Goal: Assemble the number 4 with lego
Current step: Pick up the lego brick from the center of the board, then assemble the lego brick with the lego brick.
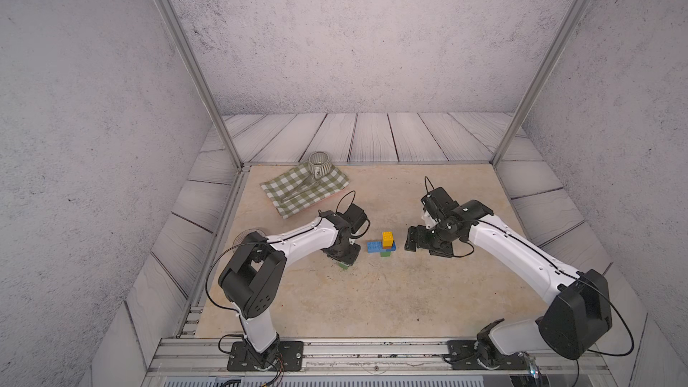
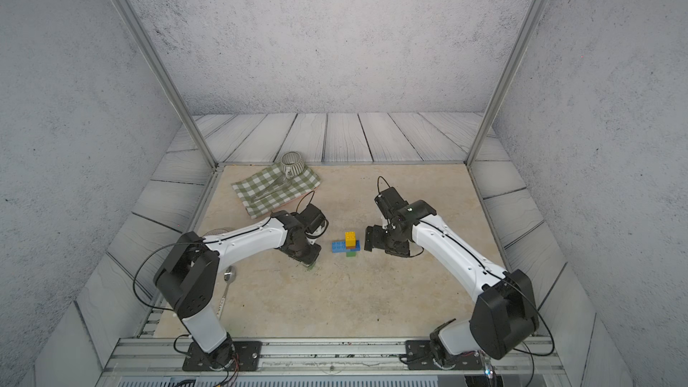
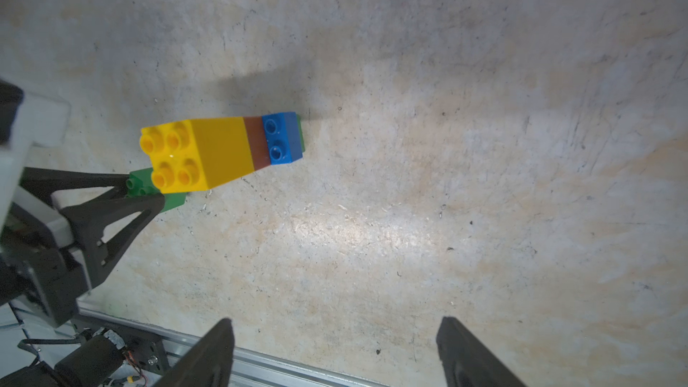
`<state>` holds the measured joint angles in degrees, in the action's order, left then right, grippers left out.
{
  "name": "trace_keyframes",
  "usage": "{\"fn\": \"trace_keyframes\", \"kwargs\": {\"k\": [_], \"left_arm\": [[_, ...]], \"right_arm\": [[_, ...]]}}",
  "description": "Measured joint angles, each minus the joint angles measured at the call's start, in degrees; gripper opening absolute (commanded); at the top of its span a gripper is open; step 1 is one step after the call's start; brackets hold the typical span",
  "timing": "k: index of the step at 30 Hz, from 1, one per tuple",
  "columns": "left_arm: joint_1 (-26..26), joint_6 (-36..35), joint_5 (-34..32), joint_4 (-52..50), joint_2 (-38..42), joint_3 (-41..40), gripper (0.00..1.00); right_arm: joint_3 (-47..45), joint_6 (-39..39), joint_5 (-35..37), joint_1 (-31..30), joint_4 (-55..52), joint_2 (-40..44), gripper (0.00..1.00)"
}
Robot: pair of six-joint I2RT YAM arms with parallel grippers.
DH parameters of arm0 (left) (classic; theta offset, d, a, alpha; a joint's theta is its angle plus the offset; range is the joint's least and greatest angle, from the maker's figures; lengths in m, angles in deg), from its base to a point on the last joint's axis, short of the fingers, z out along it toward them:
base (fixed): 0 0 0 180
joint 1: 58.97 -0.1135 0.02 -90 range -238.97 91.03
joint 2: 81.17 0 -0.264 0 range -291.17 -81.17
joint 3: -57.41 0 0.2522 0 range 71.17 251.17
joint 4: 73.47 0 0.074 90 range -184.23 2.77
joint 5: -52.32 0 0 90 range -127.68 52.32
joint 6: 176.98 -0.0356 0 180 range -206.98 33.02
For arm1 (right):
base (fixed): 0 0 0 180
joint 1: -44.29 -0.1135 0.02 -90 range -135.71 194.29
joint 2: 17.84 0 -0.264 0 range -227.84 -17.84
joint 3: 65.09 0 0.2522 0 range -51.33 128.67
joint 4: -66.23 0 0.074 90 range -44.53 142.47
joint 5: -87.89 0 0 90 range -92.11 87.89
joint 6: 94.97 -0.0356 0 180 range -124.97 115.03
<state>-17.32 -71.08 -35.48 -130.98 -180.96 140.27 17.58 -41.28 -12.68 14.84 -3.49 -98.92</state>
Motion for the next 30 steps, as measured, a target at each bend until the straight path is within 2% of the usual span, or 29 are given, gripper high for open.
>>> {"fn": "trace_keyframes", "kwargs": {"k": [6, 21, 27, 30], "left_arm": [[0.0, 7.5, 2.7, -0.9, 3.0, 4.9, 0.0], [2.1, 22.6, 5.0, -2.4, 2.7, 15.0, 0.0], [3.2, 26.4, 5.0, -2.3, 0.6, 15.3, 0.0], [3.4, 27.6, 4.9, -2.4, -0.3, 15.4, 0.0]], "right_arm": [[0.9, 1.7, -1.5, 1.4, 1.3, -0.6, 0.99], [3.2, 7.0, -7.6, 2.4, 7.1, -5.0, 0.99], [3.9, 8.6, -8.9, 2.4, 10.3, -7.8, 0.75], [3.9, 9.0, -9.6, 2.4, 11.8, -9.0, 0.73]]}}
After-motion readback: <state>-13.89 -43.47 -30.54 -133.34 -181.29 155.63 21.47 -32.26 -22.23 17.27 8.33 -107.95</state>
